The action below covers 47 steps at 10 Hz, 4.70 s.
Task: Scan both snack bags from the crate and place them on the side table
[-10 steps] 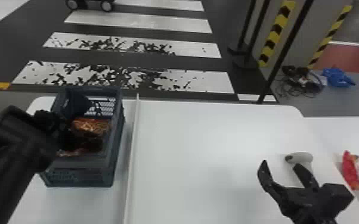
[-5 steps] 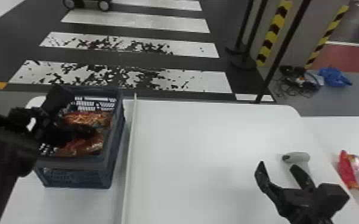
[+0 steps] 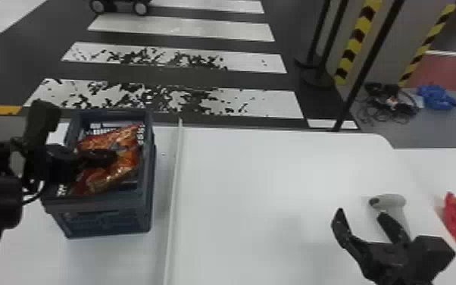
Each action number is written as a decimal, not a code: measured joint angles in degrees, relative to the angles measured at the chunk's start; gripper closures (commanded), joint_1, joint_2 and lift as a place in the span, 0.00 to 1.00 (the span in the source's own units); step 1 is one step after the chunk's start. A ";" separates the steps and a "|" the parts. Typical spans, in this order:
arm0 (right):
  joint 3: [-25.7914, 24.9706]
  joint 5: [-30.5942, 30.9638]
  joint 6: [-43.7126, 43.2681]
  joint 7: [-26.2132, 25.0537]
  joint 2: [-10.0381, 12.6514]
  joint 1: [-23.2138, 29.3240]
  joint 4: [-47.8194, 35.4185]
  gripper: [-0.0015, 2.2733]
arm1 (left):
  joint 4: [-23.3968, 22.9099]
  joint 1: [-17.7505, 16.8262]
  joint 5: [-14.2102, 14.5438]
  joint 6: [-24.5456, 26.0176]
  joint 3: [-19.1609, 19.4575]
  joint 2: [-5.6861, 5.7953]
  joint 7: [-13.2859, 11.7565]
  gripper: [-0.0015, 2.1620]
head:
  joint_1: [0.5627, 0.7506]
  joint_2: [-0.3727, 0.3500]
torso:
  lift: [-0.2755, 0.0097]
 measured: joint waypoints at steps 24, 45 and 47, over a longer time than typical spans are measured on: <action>-1.25 -0.14 4.48 -0.73 0.00 0.86 -1.73 0.03 | -20.55 8.62 25.92 3.94 -12.42 -10.37 6.16 0.99 | 0.70 0.03 | 0.62; -2.38 -1.81 4.87 -0.68 0.00 0.81 -2.15 0.03 | -2.03 8.31 20.20 -17.98 -39.00 -10.37 37.06 0.02 | 0.70 0.03 | 0.62; -1.85 -1.98 10.19 -0.19 0.00 1.46 -6.86 0.03 | -9.11 11.01 18.05 -17.84 -35.59 -10.37 39.86 0.02 | 0.70 0.03 | 0.62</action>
